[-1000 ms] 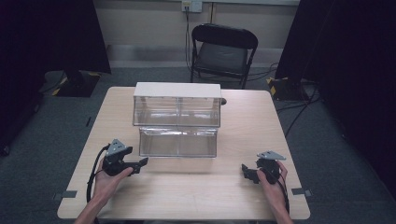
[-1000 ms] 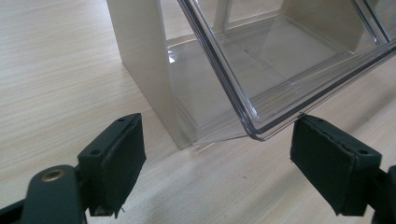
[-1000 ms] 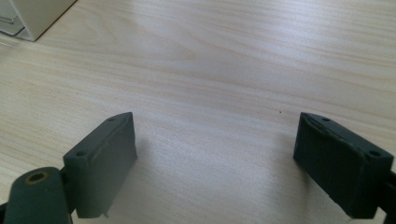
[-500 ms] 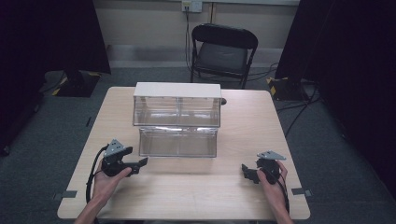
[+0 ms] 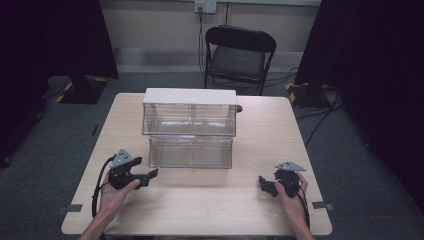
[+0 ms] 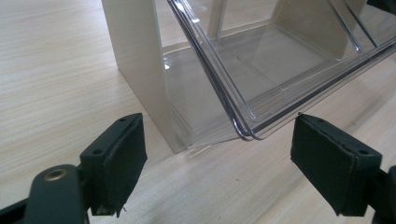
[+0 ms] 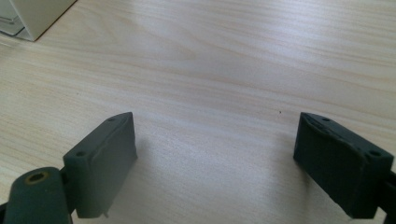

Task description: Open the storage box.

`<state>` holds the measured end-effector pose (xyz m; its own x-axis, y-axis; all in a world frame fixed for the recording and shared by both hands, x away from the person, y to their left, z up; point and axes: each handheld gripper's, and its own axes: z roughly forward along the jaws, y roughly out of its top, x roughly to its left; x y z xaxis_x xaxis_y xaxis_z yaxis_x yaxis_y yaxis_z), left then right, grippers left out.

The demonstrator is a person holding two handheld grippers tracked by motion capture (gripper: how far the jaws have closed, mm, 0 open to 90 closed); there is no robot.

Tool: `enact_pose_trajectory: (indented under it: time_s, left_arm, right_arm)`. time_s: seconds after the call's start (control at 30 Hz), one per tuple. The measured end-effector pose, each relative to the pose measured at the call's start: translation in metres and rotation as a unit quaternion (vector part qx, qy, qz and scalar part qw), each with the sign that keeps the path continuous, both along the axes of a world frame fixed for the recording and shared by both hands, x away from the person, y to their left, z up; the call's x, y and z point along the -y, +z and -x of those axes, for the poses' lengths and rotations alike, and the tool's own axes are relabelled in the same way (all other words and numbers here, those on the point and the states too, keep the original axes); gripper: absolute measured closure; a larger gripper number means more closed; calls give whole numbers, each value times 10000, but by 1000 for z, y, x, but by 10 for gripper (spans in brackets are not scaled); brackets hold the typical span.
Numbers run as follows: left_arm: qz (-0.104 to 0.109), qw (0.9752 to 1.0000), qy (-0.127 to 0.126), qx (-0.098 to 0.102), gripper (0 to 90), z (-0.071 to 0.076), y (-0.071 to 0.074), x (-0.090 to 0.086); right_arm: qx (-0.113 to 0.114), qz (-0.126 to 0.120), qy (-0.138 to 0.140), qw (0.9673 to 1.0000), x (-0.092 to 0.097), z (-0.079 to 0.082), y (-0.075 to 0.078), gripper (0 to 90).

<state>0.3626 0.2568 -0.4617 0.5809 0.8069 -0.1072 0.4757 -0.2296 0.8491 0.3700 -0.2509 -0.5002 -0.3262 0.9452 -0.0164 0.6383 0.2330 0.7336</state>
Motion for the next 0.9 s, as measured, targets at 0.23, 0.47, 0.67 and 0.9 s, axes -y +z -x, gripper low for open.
enact_pose_trajectory:
  time_s: [0.23,0.47,0.67,0.9]
  left_arm:
    - [-1,10000,-9,5,179,-1,0,0]
    - [6,10000,-20,52,177,0,2,0]
    - [62,10000,1,46,168,0,2,0]
    - [30,9999,11,98,167,-2,2,2]
  right_arm:
    - [-1,-1,-1,10000,0,0,0,124]
    - [-1,1,0,10000,0,0,0,124]
    - [-1,-1,-1,10000,0,0,0,124]
    - [-2,0,-1,10000,0,0,0,124]
